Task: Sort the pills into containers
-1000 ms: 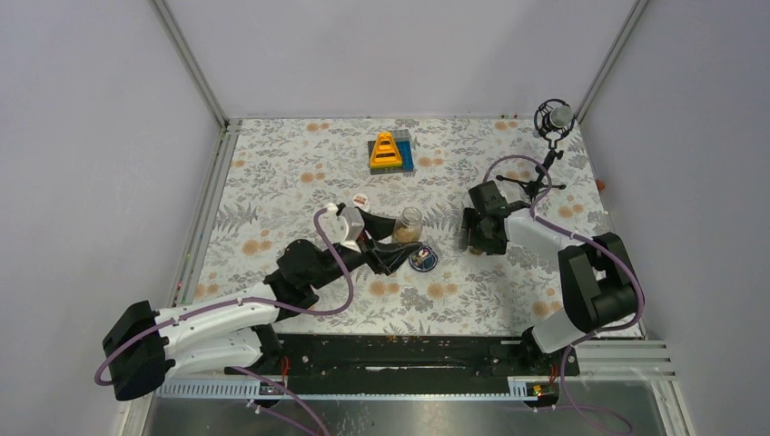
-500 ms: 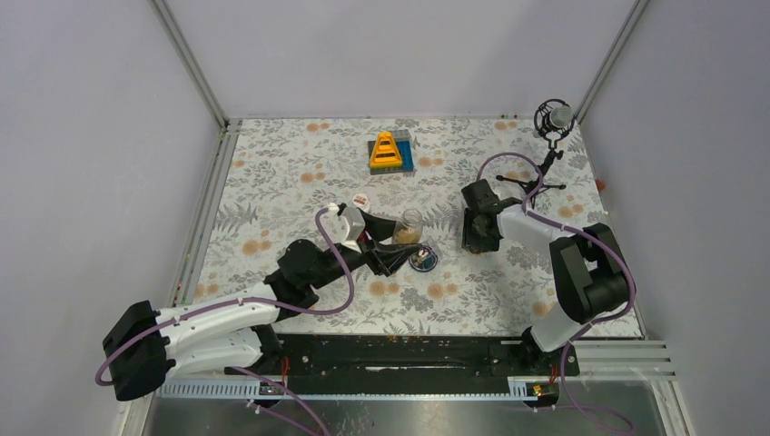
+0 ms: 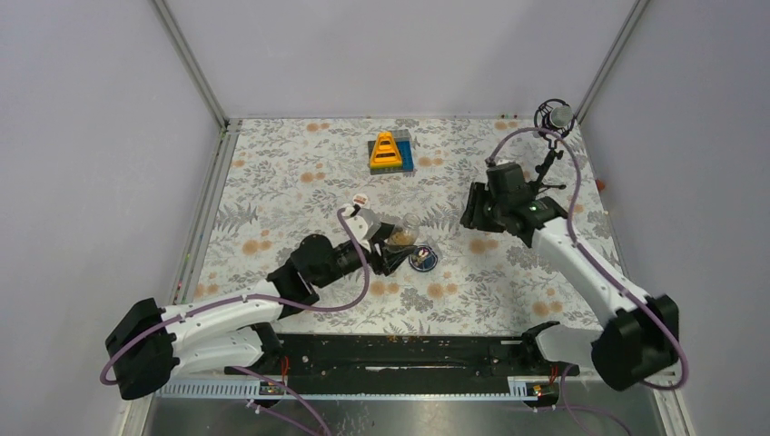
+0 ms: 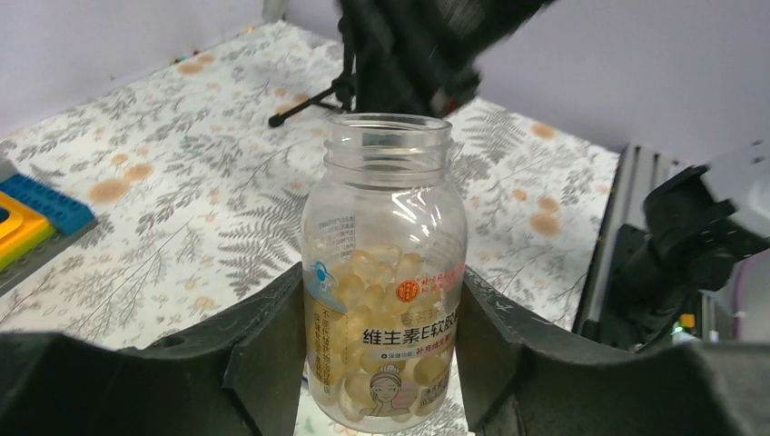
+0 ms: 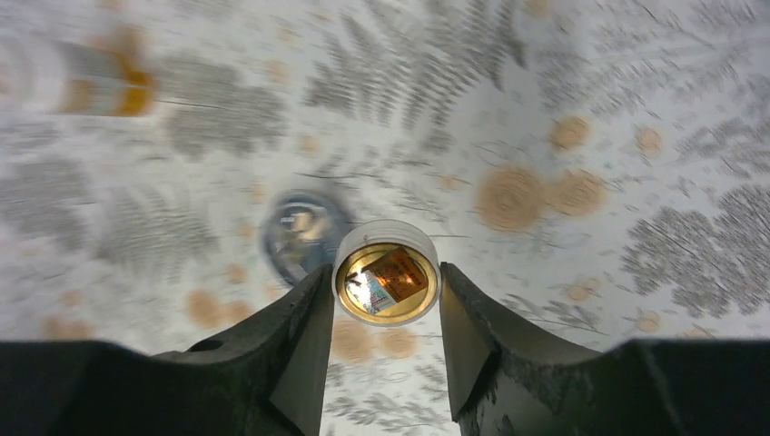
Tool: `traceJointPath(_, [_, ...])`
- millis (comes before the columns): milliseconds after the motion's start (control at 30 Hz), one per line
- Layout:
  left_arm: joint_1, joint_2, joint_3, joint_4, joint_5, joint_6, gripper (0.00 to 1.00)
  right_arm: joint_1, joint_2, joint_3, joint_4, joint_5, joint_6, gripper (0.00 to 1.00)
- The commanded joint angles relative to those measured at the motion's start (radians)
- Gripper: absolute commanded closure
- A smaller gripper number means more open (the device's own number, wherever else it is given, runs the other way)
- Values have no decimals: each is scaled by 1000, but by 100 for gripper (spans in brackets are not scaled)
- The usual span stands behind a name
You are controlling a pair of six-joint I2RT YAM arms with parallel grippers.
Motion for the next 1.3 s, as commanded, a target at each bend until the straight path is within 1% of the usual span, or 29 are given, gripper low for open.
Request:
traceJointPath(0, [15,16,67,-54,-30,83,100,9,-146,91,-22,-248,11,64])
traceJointPath(133, [31,13,85,-107,-18,102,100,9,-218,127,-1,-462,-12,64])
traceJointPath(267, [33,17,124,-174,-1,119,100,9,-256,123,80,-686,27,64])
traceJointPath(367, [33,25,143,-211,25,130,100,9,-253,126,129,-786,73,64])
traceJointPath(467, [33,30,159,-238,71,137,100,12,-254,115,200,-835,110,64])
traceJointPath(567, [32,35,176,-264,114,162,100,21,-240,126,210,-855,116,64])
traceJointPath(667, [33,41,192,-288,120,170,100,36,-227,134,213,-859,110,63])
traceJointPath(833, [32,42,206,-299,131,181,100,60,-208,153,169,-848,66,63])
traceJointPath(1067, [33,54,226,-344,190,226,100,84,-168,209,38,-831,-28,62])
traceJointPath(1267, [32,64,246,-368,210,268,100,98,-138,248,-54,-813,-100,62])
